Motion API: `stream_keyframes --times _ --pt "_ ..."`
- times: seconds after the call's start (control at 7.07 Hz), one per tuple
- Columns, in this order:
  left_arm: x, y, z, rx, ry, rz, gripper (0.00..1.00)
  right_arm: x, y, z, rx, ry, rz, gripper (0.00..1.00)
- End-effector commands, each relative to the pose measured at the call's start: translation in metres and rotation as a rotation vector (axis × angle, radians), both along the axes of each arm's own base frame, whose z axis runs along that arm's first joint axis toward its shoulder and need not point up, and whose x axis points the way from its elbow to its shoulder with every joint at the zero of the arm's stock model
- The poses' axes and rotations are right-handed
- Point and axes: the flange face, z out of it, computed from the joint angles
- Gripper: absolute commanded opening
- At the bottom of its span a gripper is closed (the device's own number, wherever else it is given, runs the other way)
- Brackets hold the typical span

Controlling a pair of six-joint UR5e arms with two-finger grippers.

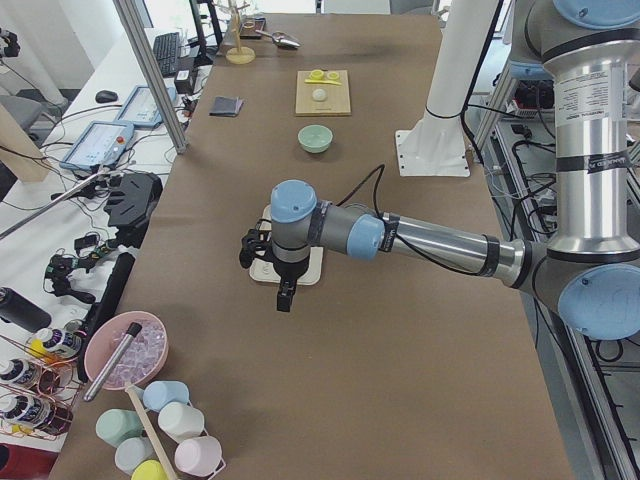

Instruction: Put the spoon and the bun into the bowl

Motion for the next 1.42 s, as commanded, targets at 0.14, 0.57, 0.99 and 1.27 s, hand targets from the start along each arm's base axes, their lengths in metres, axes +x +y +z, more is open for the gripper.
stream_keyframes --times 0.14,0.57,0.99,1.27 --pt "0.002 0.001 -0.01 0.014 0.031 0.008 0.98 -0.001 0.0 0.0 0.003 -0.003 -0.001 1.0" --pt "0.007 0.001 -0.022 0.022 0.092 0.02 0.98 -0.004 -0.001 -0.001 0.006 -0.009 -0.008 1.0" --pt "0.006 0.003 -0.021 0.034 0.095 0.021 0.98 -0.015 0.0 -0.006 0.006 -0.068 -0.034 1.0" --pt "0.007 0.004 -0.024 0.077 0.104 0.024 0.98 -0.021 0.002 -0.01 0.006 -0.112 -0.049 1.0"
